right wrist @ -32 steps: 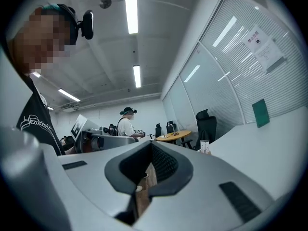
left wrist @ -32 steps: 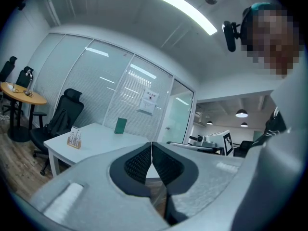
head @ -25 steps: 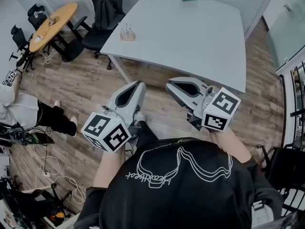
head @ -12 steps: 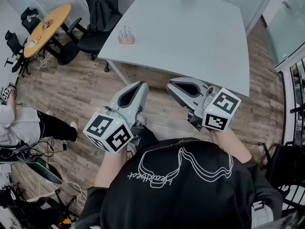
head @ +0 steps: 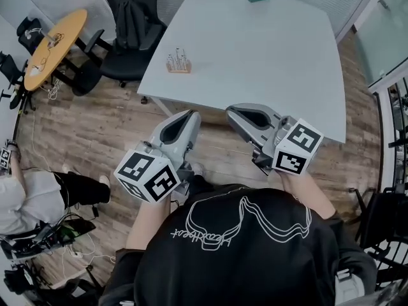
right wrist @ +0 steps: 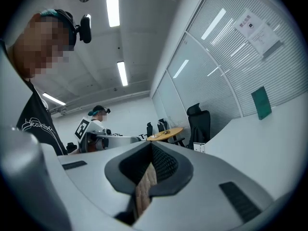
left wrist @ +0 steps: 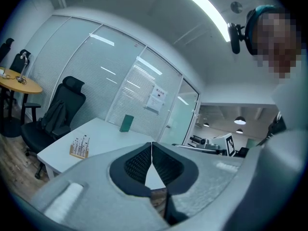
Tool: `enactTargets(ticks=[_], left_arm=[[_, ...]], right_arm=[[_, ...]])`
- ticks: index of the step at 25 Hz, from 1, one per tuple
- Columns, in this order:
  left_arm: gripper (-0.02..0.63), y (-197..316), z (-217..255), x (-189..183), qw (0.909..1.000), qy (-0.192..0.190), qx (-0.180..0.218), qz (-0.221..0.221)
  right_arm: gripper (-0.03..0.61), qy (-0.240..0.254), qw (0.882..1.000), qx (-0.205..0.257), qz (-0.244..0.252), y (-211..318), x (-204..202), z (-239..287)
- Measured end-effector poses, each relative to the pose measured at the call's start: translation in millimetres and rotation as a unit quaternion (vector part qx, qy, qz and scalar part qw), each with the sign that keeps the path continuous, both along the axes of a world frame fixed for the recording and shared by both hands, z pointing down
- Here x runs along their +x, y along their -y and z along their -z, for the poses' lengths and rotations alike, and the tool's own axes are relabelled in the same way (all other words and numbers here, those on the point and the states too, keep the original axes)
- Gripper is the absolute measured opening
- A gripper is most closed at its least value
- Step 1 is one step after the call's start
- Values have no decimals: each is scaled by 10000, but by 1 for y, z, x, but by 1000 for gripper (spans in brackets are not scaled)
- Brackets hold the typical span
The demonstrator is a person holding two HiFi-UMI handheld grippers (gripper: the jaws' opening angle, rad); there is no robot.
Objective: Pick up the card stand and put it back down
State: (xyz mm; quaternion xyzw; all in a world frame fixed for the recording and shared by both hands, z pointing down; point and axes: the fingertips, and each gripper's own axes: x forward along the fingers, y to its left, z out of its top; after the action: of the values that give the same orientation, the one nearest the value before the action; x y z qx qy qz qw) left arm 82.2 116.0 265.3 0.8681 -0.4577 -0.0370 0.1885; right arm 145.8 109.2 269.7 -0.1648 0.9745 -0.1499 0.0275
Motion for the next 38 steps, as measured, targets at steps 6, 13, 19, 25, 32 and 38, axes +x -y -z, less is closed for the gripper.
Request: enactTargets(ticks=[6, 13, 19, 25, 32, 38], left_arm=[[17, 57, 5, -53, 9996, 48, -83, -251], [17, 108, 3, -117, 9989, 81, -113, -459], [17, 136, -8, -152, 9979, 118, -158, -615], [17, 144, -18, -165, 9970, 223, -95, -741], [17, 169, -35, -172, 9961, 353, -114, -802], [18, 195, -54, -168, 9943, 694, -163, -787]], right_arm=[[9, 2, 9995, -59, -324, 55, -49, 7], [9, -22, 9980, -53, -625, 106, -107, 6], [9, -115, 9959, -110, -892, 132, -136, -6], [9, -341, 9931, -19, -1121, 138, -146, -16], [9, -488, 9920, -163, -1153, 161, -154, -32], [9, -459, 9902, -304, -1282, 192, -143, -49]])
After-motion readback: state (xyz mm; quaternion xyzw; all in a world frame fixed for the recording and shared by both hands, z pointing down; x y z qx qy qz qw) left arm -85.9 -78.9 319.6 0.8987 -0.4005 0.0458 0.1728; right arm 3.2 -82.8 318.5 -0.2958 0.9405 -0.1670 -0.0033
